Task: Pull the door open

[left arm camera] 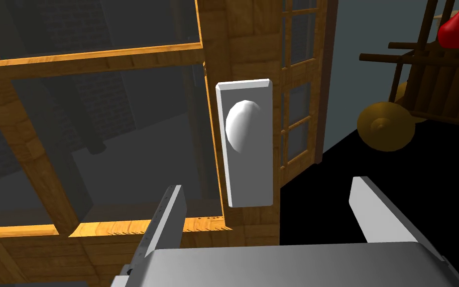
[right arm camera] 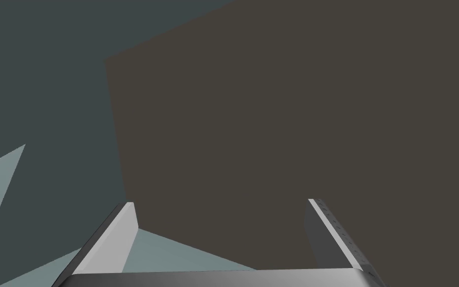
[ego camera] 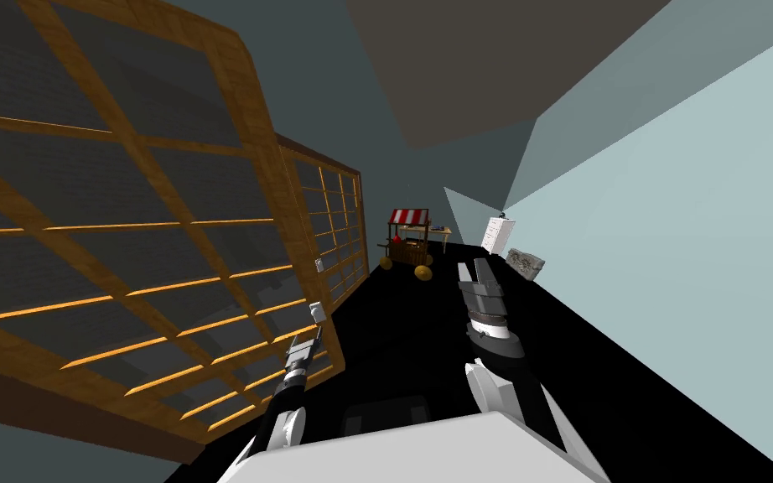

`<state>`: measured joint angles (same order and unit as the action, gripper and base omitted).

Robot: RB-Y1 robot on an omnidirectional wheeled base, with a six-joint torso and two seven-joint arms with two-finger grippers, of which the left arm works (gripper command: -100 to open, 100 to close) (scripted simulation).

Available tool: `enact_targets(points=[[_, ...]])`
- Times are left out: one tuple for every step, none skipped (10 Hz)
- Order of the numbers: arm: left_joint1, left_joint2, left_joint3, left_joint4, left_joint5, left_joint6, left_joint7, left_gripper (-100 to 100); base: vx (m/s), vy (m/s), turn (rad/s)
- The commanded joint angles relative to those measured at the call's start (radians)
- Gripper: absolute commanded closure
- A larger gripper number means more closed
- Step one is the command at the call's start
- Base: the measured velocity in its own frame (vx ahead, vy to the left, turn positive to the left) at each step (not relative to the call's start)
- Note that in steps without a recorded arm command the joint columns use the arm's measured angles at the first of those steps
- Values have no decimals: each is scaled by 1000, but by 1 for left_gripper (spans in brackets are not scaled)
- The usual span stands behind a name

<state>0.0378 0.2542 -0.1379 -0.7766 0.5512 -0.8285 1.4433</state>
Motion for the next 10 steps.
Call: enact_targets(points=[[-19, 8, 38, 47, 11, -19, 10, -100, 64, 48, -351], [-29, 10, 54, 70, 16, -26, 13, -100, 60, 68, -272], [-41, 13, 71, 93, 21, -34, 17, -100, 50, 55, -166], [-52, 15, 88, 117, 26, -41, 21, -100, 43, 43, -159], [-63, 18, 104, 141, 31, -48, 24, -100, 33, 37, -206], [-63, 18, 104, 138, 31, -48, 24, -100, 19, 27, -68], [-63, 18, 104, 141, 31, -48, 24, -100, 4, 10, 11], [-74, 20, 120, 163, 36, -56, 28, -100, 6, 11, -113], [-84, 23, 135, 185, 41, -62, 31, -100, 17, 23, -200], [-94, 25, 149, 204, 45, -69, 34, -100, 25, 32, -241]])
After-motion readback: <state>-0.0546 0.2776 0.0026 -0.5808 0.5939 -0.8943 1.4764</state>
